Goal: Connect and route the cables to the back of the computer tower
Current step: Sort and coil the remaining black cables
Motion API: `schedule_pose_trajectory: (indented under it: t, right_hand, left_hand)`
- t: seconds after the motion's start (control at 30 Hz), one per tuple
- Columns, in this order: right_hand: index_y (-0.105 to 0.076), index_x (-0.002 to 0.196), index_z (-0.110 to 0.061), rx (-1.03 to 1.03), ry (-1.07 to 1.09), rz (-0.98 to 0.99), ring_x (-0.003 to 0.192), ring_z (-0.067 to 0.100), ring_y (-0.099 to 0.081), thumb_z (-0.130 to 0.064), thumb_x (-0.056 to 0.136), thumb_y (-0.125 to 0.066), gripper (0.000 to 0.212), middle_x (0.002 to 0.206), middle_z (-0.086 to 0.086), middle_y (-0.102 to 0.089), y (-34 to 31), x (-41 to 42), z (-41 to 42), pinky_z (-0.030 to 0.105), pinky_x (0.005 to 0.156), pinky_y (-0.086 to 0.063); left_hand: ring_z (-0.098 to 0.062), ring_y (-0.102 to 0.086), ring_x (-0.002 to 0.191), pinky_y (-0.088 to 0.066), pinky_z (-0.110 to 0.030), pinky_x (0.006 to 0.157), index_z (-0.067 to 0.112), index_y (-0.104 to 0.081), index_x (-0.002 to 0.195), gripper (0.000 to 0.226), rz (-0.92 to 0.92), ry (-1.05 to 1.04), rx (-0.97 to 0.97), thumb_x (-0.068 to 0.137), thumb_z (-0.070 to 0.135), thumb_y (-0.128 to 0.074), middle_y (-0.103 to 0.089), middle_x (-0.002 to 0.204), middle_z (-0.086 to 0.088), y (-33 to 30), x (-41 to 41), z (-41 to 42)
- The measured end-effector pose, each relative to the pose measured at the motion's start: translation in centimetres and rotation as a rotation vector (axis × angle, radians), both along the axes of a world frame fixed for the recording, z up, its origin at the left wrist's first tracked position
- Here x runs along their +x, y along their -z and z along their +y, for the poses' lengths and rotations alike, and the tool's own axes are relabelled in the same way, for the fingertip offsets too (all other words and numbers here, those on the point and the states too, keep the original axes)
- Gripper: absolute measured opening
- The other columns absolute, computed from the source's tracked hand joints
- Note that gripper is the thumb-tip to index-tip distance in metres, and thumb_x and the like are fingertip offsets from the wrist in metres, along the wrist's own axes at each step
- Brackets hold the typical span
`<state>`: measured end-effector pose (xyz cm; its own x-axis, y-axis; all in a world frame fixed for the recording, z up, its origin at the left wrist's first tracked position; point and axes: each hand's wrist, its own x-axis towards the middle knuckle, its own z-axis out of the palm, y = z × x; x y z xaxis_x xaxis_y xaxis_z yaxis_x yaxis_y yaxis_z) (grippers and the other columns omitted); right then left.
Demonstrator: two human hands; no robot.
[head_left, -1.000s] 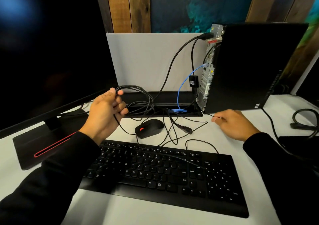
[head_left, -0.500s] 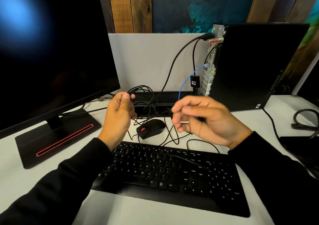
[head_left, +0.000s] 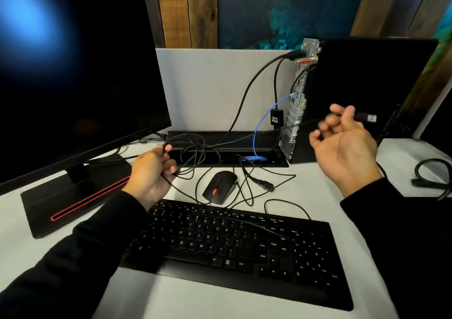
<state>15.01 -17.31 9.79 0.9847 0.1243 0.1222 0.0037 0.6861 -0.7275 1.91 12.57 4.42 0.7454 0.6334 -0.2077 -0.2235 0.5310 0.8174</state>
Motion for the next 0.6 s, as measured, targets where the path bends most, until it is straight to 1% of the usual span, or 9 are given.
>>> schedule_pose_trajectory:
  t: [0.1, 0.17, 0.23, 0.3, 0.37, 0.4, 0.47, 0.53, 0.6]
  right_hand:
    - [-0.056, 0.086, -0.020, 0.007, 0.016, 0.061, 0.068, 0.016, -0.055, -0.048, 0.106, -0.042, 0.037, 0.072, -0.001, -0.050, 2.0, 1.0, -0.5, 0.039, 0.078, -0.056]
    - [-0.049, 0.084, -0.020, -0.013, -0.053, 0.009, 0.061, 0.017, -0.054, -0.050, 0.107, -0.038, 0.040, 0.071, 0.001, -0.048, 2.4, 0.5, -0.2, 0.035, 0.068, -0.059]
    - [-0.049, 0.085, -0.020, -0.189, -0.100, -0.131, 0.051, 0.014, -0.039, -0.047, 0.109, -0.033, 0.040, 0.066, 0.000, -0.042, 2.2, -0.4, 0.4, 0.023, 0.048, -0.042]
    - [-0.062, 0.093, -0.017, -0.615, -0.028, -0.403, 0.049, 0.010, -0.032, -0.046, 0.108, -0.036, 0.042, 0.062, 0.003, -0.041, 2.0, -1.5, 1.0, 0.022, 0.042, -0.027]
    - [-0.070, 0.109, -0.011, -1.115, 0.058, -0.771, 0.050, 0.005, -0.037, -0.054, 0.103, -0.039, 0.053, 0.064, 0.009, -0.052, 2.1, -3.1, 1.9, 0.021, 0.047, -0.029]
    - [-0.068, 0.120, -0.008, -1.270, 0.043, -0.902, 0.053, 0.005, -0.043, -0.054, 0.102, -0.039, 0.056, 0.066, 0.007, -0.056, 2.3, -3.9, 2.4, 0.020, 0.050, -0.030]
    - [-0.054, 0.144, -0.012, -1.404, -0.051, -1.004, 0.068, 0.000, -0.047, -0.046, 0.106, -0.037, 0.053, 0.076, -0.006, -0.050, 2.7, -5.0, 3.5, 0.015, 0.062, -0.031]
    - [-0.042, 0.154, -0.019, -1.455, -0.033, -1.077, 0.078, 0.005, -0.045, -0.037, 0.110, -0.035, 0.049, 0.085, -0.011, -0.041, 3.6, -5.6, 4.4, 0.020, 0.073, -0.037]
    - [-0.060, 0.142, -0.018, -1.433, 0.127, -1.148, 0.076, 0.015, -0.052, -0.029, 0.108, -0.045, 0.039, 0.086, -0.007, -0.043, 4.3, -6.0, 4.7, 0.035, 0.072, -0.051]
  left_hand:
    - [-0.006, -0.025, 0.044, -0.027, -0.018, 0.040, 0.015, -0.054, 0.084, 0.031, -0.005, 0.020, 0.095, 0.110, 0.018, -0.037, -0.034, 0.060, 0.006, 0.5, 0.2, -0.4]
    - [-0.006, -0.024, 0.044, -0.025, -0.018, 0.040, 0.017, -0.052, 0.081, 0.032, -0.016, 0.027, 0.172, 0.110, 0.021, -0.039, -0.033, 0.058, 0.007, 0.5, 0.3, -0.9]
    - [-0.006, -0.022, 0.046, -0.021, -0.020, 0.042, 0.018, -0.053, 0.082, 0.033, -0.002, 0.028, 0.269, 0.110, 0.026, -0.039, -0.029, 0.058, 0.007, 0.3, 0.3, -1.5]
    - [-0.007, -0.021, 0.047, -0.017, -0.023, 0.046, 0.017, -0.053, 0.084, 0.032, 0.014, 0.032, 0.354, 0.111, 0.027, -0.039, -0.028, 0.059, 0.007, 0.1, 0.2, -2.3]
    - [-0.007, -0.021, 0.048, -0.014, -0.026, 0.049, 0.016, -0.053, 0.086, 0.031, 0.004, 0.042, 0.399, 0.111, 0.026, -0.038, -0.029, 0.058, 0.007, -0.1, 0.1, -3.5]
    - [-0.007, -0.021, 0.048, -0.013, -0.027, 0.050, 0.016, -0.052, 0.086, 0.030, -0.010, 0.053, 0.413, 0.111, 0.025, -0.038, -0.029, 0.057, 0.007, -0.3, 0.0, -4.2]
    - [-0.007, -0.022, 0.048, -0.016, -0.024, 0.048, 0.016, -0.052, 0.088, 0.029, -0.048, 0.087, 0.424, 0.111, 0.025, -0.037, -0.031, 0.056, 0.009, -0.7, -0.2, -5.4]
    - [-0.007, -0.024, 0.048, -0.022, -0.022, 0.046, 0.016, -0.051, 0.087, 0.029, -0.090, 0.118, 0.422, 0.111, 0.024, -0.037, -0.033, 0.054, 0.010, -1.0, -0.3, -6.6]
    - [-0.007, -0.027, 0.049, -0.028, -0.022, 0.047, 0.015, -0.050, 0.088, 0.028, -0.115, 0.138, 0.425, 0.111, 0.022, -0.037, -0.035, 0.053, 0.010, -1.2, -0.5, -7.6]
